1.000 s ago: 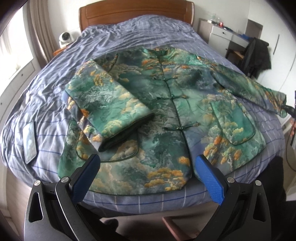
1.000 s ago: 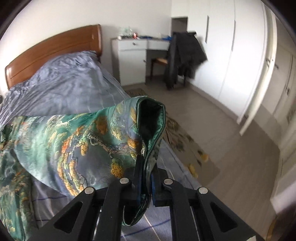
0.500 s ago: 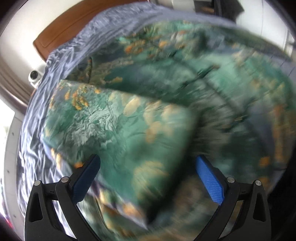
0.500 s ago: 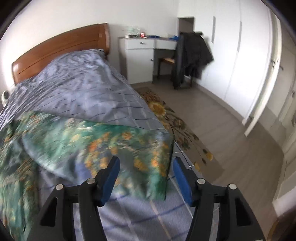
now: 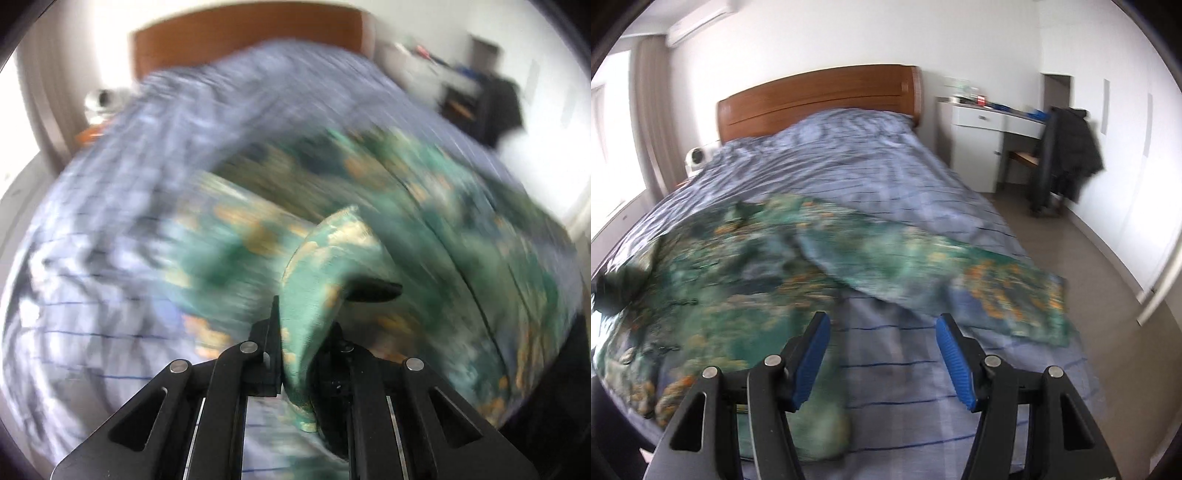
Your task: Fold large clothes
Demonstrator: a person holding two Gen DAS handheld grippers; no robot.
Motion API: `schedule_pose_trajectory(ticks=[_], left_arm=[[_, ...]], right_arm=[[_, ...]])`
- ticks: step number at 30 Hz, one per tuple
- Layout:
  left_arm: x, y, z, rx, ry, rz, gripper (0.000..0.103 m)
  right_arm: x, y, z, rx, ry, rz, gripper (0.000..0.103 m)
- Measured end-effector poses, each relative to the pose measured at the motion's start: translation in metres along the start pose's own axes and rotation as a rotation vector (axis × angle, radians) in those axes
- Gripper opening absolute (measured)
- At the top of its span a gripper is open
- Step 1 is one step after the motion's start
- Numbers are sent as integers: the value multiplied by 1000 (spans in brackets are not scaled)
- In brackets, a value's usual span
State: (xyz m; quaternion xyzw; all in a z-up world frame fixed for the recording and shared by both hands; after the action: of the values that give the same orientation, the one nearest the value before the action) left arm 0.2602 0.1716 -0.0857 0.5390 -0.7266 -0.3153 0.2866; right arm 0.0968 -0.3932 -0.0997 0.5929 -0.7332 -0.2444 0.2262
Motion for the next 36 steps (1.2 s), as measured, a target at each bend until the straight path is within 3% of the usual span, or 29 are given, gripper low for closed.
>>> schedule_pose_trajectory(ticks=[3, 6, 8, 9, 12, 15, 19, 22, 29, 36], left_arm=[[-73, 28, -22, 61, 123, -109, 10], [-156, 48, -22, 88, 265, -249, 11], [-196, 48, -11, 72, 341, -322, 17], [-215, 46, 0, 54, 382, -360, 25], [-254, 48, 29, 37, 475, -465, 35], [-263, 60, 49, 60, 541, -460, 50], [-236, 79, 48, 114, 510, -422, 71], [-192, 84, 36, 153, 458, -339, 83], [-29, 69, 27, 167, 228, -139, 92], [110, 34, 56, 92, 91, 22, 93]], right_arm=[[-33, 4, -10, 25, 23, -56, 61], [-59, 8, -21, 53, 41, -94, 61], [-73, 9, -26, 65, 44, -118, 61], [-77, 9, -26, 64, 47, -124, 61], [-88, 9, -25, 61, 58, -130, 61], [-89, 12, -20, 54, 71, -115, 62], [-80, 16, -14, 53, 83, -62, 76], [-73, 12, -6, 31, 75, -39, 77], [-78, 14, 1, 27, 59, -49, 77], [-78, 23, 3, 48, 110, -7, 77]])
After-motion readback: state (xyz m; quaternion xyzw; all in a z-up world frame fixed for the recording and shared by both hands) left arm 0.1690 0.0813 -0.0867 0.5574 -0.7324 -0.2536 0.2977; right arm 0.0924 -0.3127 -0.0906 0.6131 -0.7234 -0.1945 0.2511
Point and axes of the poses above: each gripper's, at about its wrist camera, not at the fingertips, and y roughly against the way its jaws point, x to its right, z to its underside, the point moved 8 cm from there along -y, roughly the way its jaws point, and after that the axes turned 5 degrees about y, right-handed, at the moved point
